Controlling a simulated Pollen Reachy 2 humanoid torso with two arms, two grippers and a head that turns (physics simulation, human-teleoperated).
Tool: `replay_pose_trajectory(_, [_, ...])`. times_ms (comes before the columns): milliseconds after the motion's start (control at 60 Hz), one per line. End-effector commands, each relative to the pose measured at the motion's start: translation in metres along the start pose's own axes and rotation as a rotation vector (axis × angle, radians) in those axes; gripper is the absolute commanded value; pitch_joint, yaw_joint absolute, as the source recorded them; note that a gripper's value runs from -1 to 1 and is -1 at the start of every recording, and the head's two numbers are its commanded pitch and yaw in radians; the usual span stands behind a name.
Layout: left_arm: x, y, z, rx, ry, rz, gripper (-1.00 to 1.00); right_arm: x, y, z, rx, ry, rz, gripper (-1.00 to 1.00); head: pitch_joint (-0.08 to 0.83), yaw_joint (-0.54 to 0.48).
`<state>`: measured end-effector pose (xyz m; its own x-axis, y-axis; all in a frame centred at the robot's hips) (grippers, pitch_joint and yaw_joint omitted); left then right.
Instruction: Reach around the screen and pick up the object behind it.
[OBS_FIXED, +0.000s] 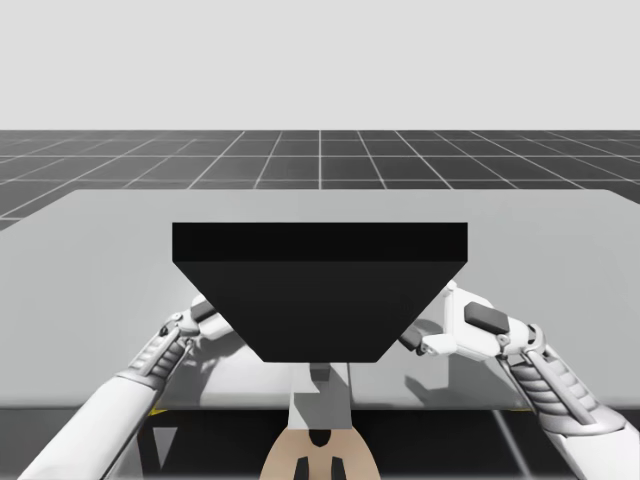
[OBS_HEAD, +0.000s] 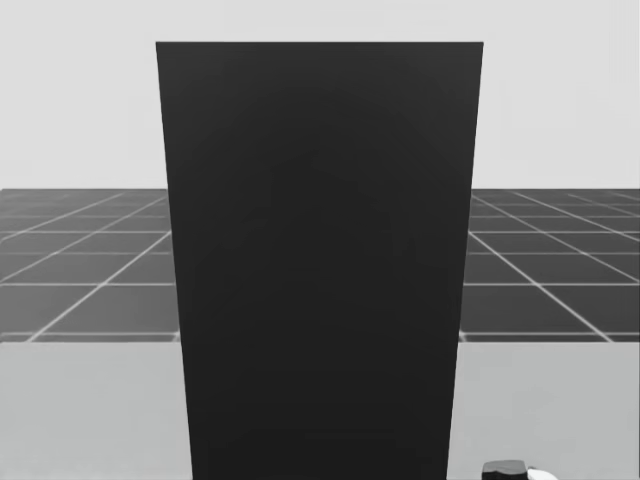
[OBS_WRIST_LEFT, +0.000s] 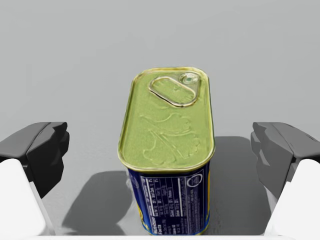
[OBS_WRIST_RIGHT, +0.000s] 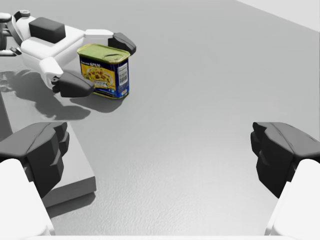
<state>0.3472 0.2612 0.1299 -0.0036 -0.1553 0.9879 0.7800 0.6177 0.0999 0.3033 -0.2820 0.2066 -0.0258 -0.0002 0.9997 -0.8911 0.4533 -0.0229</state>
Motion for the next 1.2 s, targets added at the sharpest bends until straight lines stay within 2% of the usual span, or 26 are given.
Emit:
replay_pose_trajectory(17, [-0.004,0.006,-0.012,-0.001,0.011,-0.012,-1.00,-0.001,0.000,-0.001,0.001,0.002,0.013,-1.00,0.089,0.00])
replay_pose_trajectory(33, [-0.005,0.007,-0.013,0.000,0.013,-0.010,-1.00,-0.002,0.001,-0.001,-0.001,0.005,0.018,-1.00,0.090,0.00])
replay_pose_trajectory(67, [-0.005,0.007,-0.014,0.001,0.017,-0.010,-0.80,-0.002,0.001,-0.001,-0.001,0.005,0.018,-1.00,0.090,0.00])
replay_pose_trajectory(117, [-0.007,0.006,-0.014,-0.003,0.027,-0.008,0.42,-0.002,0.001,-0.001,-0.002,0.004,0.021,-1.00,0.092,0.00])
replay_pose_trajectory(133, [-0.008,0.006,-0.014,-0.003,0.032,-0.008,0.77,-0.002,0.001,-0.001,-0.001,0.003,0.022,-1.00,0.092,0.00])
replay_pose_trajectory(167, [-0.009,0.006,-0.014,-0.005,0.037,-0.005,0.90,-0.002,0.001,-0.001,-0.001,0.001,0.023,-1.00,0.093,0.00])
replay_pose_trajectory(250, [-0.010,0.005,-0.012,-0.010,0.050,0.001,1.00,-0.001,0.001,-0.001,-0.003,0.000,0.028,-1.00,0.092,0.00])
replay_pose_trajectory(433, [-0.006,0.006,0.000,0.044,0.093,-0.022,1.00,-0.002,0.000,0.000,-0.006,-0.002,0.031,-1.00,0.089,-0.01])
replay_pose_trajectory(583, [0.008,0.018,0.028,0.136,0.094,-0.037,1.00,-0.002,-0.002,0.001,-0.012,-0.003,0.034,-1.00,0.083,-0.01])
replay_pose_trajectory(650, [0.012,0.026,0.039,0.178,0.110,-0.070,1.00,-0.002,-0.002,0.002,-0.012,-0.008,0.039,-1.00,0.080,-0.01])
replay_pose_trajectory(767, [0.017,0.043,0.056,0.245,0.114,-0.077,1.00,-0.002,-0.003,0.002,-0.016,-0.012,0.044,-1.00,0.076,-0.02])
replay_pose_trajectory(917, [0.027,0.065,0.081,0.331,0.082,-0.068,1.00,-0.002,-0.003,0.003,-0.016,-0.014,0.046,-1.00,0.074,-0.02])
replay_pose_trajectory(1067, [0.046,0.076,0.093,0.381,0.056,-0.097,1.00,-0.002,-0.004,0.003,-0.021,-0.013,0.051,-1.00,0.070,-0.02])
replay_pose_trajectory(1200, [0.075,0.084,0.103,0.413,0.018,-0.132,1.00,-0.003,-0.004,0.003,-0.024,-0.014,0.056,-1.00,0.064,-0.03])
